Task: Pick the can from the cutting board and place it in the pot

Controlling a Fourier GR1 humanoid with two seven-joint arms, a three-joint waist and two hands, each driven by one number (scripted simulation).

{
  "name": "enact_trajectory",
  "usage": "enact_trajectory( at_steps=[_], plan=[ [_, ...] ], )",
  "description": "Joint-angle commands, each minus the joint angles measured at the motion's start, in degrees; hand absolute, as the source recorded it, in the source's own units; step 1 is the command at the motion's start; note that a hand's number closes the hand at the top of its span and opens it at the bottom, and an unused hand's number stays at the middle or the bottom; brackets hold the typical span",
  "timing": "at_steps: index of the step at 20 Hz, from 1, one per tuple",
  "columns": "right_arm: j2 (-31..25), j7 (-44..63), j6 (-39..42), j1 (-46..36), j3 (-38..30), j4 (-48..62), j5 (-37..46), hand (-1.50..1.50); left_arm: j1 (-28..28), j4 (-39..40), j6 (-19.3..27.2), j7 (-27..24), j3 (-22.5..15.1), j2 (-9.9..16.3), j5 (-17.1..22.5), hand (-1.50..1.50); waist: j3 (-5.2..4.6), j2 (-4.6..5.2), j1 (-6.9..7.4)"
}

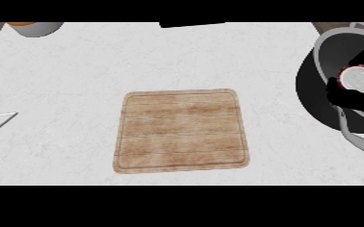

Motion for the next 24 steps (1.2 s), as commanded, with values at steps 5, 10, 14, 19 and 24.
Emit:
enact_trajectory(
  at_steps=[5, 10, 14, 19, 24],
  plan=[
    [-2.6, -10.9, -4.9, 5.4, -6.3, 8.8, -6.7, 1.50, -4.6, 1.6, 3.5, 9.5, -10.5, -11.3, 0.5, 0.00, 1.43, 1.34, 1.18],
    [-1.7, -15.6, -1.7, 6.7, -8.2, 16.6, -14.9, 1.50, -6.5, 4.8, 2.4, 8.1, -10.0, -10.1, 1.1, 0.00, 1.33, 2.03, 1.98],
    [0.5, -19.9, 0.4, 6.6, -10.2, 19.5, -22.6, -1.50, -6.8, 3.4, 2.9, 9.5, -11.1, -10.7, 0.4, 0.00, 1.48, 1.73, 2.72],
    [0.0, -30.1, 2.3, 7.1, -11.7, 21.3, -27.6, -1.50, -7.3, 3.8, 3.1, 10.4, -12.1, -11.5, -0.4, 0.00, 1.41, 1.23, 3.02],
    [2.0, -37.5, -0.2, 3.5, -17.3, 22.5, -33.9, -1.50, -7.6, 5.2, 3.5, 9.1, -12.0, -12.0, -0.9, 0.00, 1.39, 1.15, 2.91]
  ],
)
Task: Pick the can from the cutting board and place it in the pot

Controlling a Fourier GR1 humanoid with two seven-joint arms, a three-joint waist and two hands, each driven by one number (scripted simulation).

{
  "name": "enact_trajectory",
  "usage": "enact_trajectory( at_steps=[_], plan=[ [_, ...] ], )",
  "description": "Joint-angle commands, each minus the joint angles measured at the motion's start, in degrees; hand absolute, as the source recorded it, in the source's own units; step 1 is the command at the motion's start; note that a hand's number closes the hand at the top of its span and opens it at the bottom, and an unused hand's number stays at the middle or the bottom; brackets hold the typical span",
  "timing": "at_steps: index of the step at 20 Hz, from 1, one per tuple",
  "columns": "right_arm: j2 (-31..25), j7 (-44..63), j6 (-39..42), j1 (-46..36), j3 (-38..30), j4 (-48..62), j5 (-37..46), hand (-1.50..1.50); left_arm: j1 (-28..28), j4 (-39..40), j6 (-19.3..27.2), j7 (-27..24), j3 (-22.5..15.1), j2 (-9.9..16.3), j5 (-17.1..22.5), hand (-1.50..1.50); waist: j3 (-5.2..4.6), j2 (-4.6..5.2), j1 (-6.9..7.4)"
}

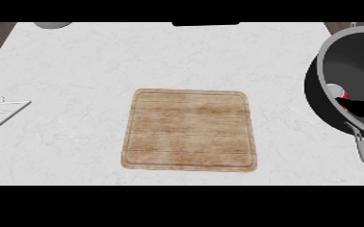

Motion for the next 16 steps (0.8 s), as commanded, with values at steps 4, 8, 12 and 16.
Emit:
enact_trajectory(
  at_steps=[4, 8, 12, 16],
  plan=[
    [4.3, -4.1, -1.6, -4.0, -7.6, 2.8, -10.3, -1.50, -3.4, 2.8, 4.2, 9.0, -9.1, -11.8, 0.3, 0.00, 1.45, 0.60, -1.26],
    [4.0, -8.0, 0.3, -3.4, -13.8, 5.2, -17.3, -1.50, -2.5, 3.4, 4.0, 9.0, -8.1, -11.4, 0.7, 0.00, 1.52, 0.47, -2.21],
    [3.6, -12.3, 1.5, -2.8, -19.3, 7.3, -22.1, -1.50, -2.3, 2.1, 3.9, 9.6, -7.7, -11.1, 1.3, 0.00, 1.60, 0.30, -2.03],
    [1.7, -15.7, 4.7, -0.9, -24.3, 9.0, -26.4, -1.50, -2.2, 2.9, 4.1, 8.7, -7.6, -11.2, 0.7, 0.00, 1.51, 0.23, -3.22]
  ],
)
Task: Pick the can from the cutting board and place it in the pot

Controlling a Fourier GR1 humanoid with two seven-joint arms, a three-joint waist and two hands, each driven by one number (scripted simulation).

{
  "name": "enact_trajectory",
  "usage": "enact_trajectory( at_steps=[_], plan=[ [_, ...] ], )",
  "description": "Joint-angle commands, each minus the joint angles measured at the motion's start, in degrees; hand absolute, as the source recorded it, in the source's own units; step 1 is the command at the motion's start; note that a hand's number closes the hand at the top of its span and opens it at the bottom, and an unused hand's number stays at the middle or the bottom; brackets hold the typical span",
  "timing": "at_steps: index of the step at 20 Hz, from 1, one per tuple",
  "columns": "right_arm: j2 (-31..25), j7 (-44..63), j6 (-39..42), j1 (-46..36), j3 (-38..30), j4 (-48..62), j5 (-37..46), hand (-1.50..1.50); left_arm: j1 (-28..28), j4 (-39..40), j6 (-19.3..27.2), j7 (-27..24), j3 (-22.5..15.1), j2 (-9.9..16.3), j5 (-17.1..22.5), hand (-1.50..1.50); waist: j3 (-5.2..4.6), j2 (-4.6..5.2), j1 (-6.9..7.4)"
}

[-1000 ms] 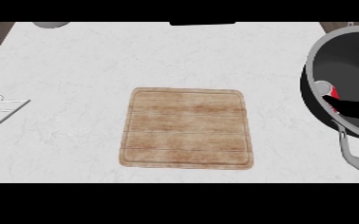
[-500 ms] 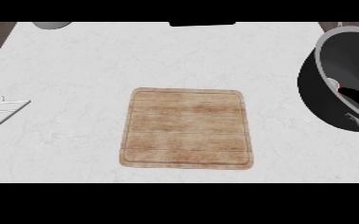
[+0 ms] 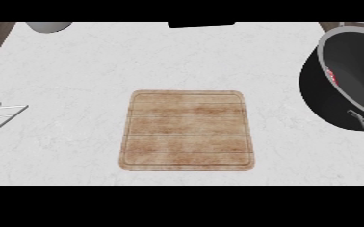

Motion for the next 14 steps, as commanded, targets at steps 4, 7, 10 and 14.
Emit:
enact_trajectory(
  at_steps=[4, 7, 10, 14],
  plan=[
    [-2.3, -7.0, 5.7, 1.6, -8.6, 5.9, -7.9, -1.50, -2.3, 2.6, 3.9, 8.2, -8.6, -11.8, 0.8, 0.00, 1.27, 1.15, -1.15],
    [-4.2, -9.8, 8.6, 4.5, -11.8, 8.7, -9.6, -1.50, -2.2, 1.4, 3.9, 8.5, -8.4, -12.0, 1.1, 0.00, 1.30, 0.94, -1.24],
    [-5.9, -13.0, 11.9, 6.8, -14.7, 11.3, -11.4, -1.50, -1.8, 2.9, 3.0, 8.4, -7.6, -11.2, 1.8, 0.00, 1.29, 0.99, -2.18],
    [-9.5, -15.5, 17.3, 8.0, -18.3, 16.1, -14.2, -1.50, -3.1, 2.0, 3.2, 10.3, -7.4, -9.5, 1.8, 0.00, 1.31, 0.86, -0.93]
  ],
)
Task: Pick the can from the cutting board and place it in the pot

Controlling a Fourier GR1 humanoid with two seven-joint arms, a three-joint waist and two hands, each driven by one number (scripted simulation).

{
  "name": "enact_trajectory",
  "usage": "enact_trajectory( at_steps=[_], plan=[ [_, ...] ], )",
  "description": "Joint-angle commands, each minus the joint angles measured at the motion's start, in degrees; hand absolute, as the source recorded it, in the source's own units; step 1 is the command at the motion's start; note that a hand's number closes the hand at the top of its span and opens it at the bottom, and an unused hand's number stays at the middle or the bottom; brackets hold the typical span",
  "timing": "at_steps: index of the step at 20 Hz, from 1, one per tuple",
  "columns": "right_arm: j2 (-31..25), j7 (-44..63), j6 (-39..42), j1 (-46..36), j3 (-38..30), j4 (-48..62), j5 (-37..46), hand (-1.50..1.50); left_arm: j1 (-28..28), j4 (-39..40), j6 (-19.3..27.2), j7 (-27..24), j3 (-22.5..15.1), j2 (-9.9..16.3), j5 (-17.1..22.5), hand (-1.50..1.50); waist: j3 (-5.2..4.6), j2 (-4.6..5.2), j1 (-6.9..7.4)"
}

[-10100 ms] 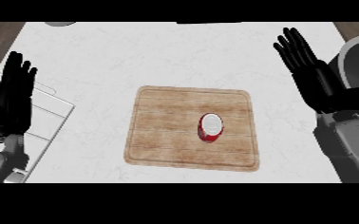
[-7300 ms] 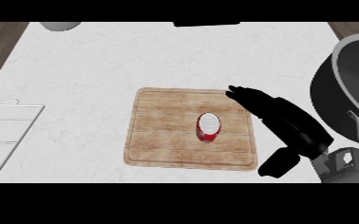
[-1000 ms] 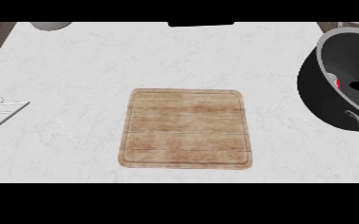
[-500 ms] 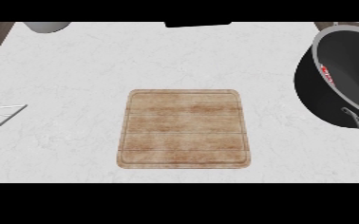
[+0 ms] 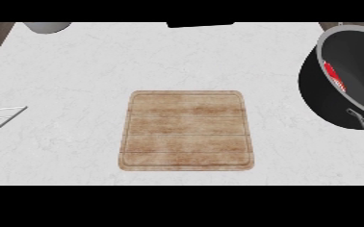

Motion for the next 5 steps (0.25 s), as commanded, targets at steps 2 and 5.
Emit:
enact_trajectory(
  at_steps=[2, 5],
  plan=[
    [-3.4, -4.8, 5.3, 2.9, -4.3, 6.1, -2.3, -1.50, -2.9, 1.6, 3.4, 9.3, -8.8, -10.6, 0.5, 0.00, 1.17, 1.06, -0.65],
    [-4.5, -7.3, 8.1, 4.7, -5.6, 9.7, -2.8, -1.50, -2.3, 2.5, 2.8, 8.1, -8.2, -11.5, 1.5, 0.00, 1.22, 1.13, -0.80]
  ],
)
